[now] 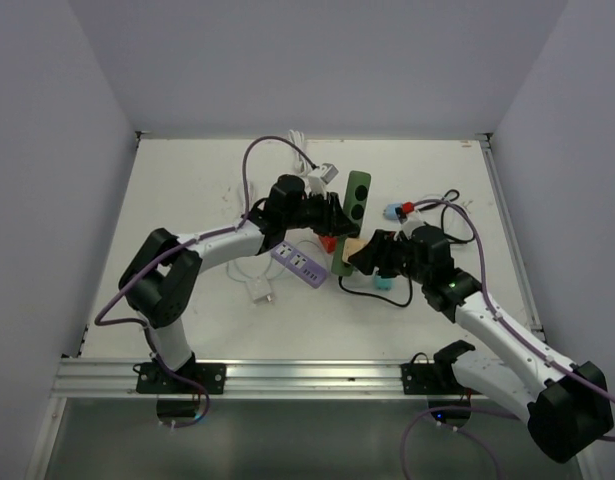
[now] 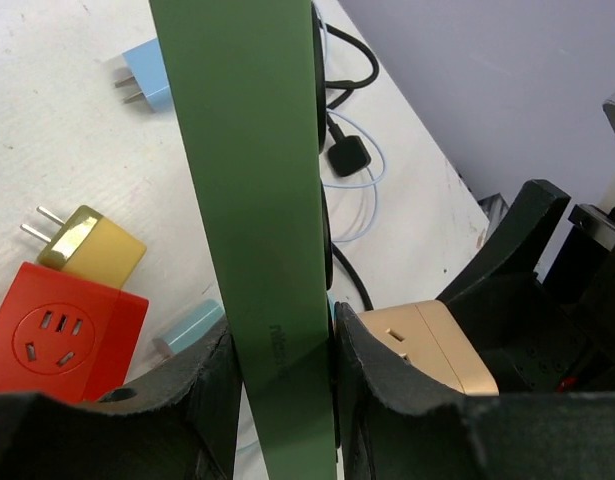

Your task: Pull the plug off the socket

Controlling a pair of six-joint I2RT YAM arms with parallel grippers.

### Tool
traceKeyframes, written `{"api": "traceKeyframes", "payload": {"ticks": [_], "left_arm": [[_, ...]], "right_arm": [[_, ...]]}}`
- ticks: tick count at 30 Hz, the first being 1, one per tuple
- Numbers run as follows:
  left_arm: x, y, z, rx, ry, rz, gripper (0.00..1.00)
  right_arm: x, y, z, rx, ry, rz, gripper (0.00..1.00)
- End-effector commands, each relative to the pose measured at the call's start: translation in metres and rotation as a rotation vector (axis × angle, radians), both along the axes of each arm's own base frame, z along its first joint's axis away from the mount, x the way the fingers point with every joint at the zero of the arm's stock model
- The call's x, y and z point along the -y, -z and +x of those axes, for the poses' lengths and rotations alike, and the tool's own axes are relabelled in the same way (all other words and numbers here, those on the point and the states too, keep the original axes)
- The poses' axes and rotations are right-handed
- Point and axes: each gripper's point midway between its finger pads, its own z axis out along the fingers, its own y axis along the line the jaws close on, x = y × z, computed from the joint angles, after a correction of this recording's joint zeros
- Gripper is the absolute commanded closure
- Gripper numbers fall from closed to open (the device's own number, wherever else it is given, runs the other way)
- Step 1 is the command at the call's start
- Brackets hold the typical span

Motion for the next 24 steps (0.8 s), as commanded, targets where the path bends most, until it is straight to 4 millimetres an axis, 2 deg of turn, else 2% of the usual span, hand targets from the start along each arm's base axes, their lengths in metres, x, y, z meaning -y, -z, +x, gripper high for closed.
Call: {"api": "traceKeyframes", "payload": {"ticks": [1, 8, 12, 15, 17, 18, 19, 20, 21, 22, 23, 24], "left_arm": [[-0.035, -0.012, 0.027, 0.090, -0.027, -0.027, 1.00], [-0.042, -0.013, 0.024, 0.079, -0.004, -0.091, 1.00], [-0.045, -0.008, 0.029, 0.065, -0.047, -0.065, 1.00], [-0.047, -0.006, 0.036, 0.073, -0.111, -0.036, 1.00], [-0.040, -0.008, 0.035, 0.089, -0.129, -0.005, 1.00], [-0.041, -0.006, 0.043, 0.102, -0.176, 0.046, 1.00], [-0.043, 0.007, 0.040, 0.090, -0.194, 0.099, 1.00], [-0.030, -0.001, 0.038, 0.111, -0.189, 0.117, 1.00], [-0.033, 0.013, 0.040, 0.102, -0.225, 0.190, 1.00], [-0.031, 0.015, 0.040, 0.104, -0.237, 0.216, 1.00], [-0.023, 0.009, 0.039, 0.119, -0.235, 0.227, 1.00], [-0.027, 0.020, 0.041, 0.113, -0.260, 0.284, 1.00]], "right_arm": [[-0.003, -0.032, 0.006, 0.092, -0.003, 0.077, 1.00], [-0.005, -0.025, 0.005, 0.066, -0.011, 0.135, 1.00], [0.002, -0.022, 0.010, 0.060, 0.014, 0.079, 1.00], [-0.002, -0.024, 0.012, 0.058, 0.004, 0.085, 1.00], [-0.004, -0.019, 0.013, 0.035, 0.001, 0.090, 1.00], [-0.004, -0.021, 0.016, 0.042, 0.012, 0.081, 1.00], [-0.005, -0.021, 0.017, 0.045, 0.015, 0.078, 1.00], [-0.004, -0.019, 0.016, 0.042, 0.015, 0.060, 1.00], [-0.005, -0.023, 0.016, 0.053, 0.015, 0.051, 1.00], [-0.004, -0.023, 0.016, 0.052, 0.018, 0.036, 1.00], [-0.001, -0.022, 0.016, 0.056, 0.031, 0.011, 1.00], [-0.002, -0.028, 0.015, 0.071, 0.030, 0.007, 1.00]]}}
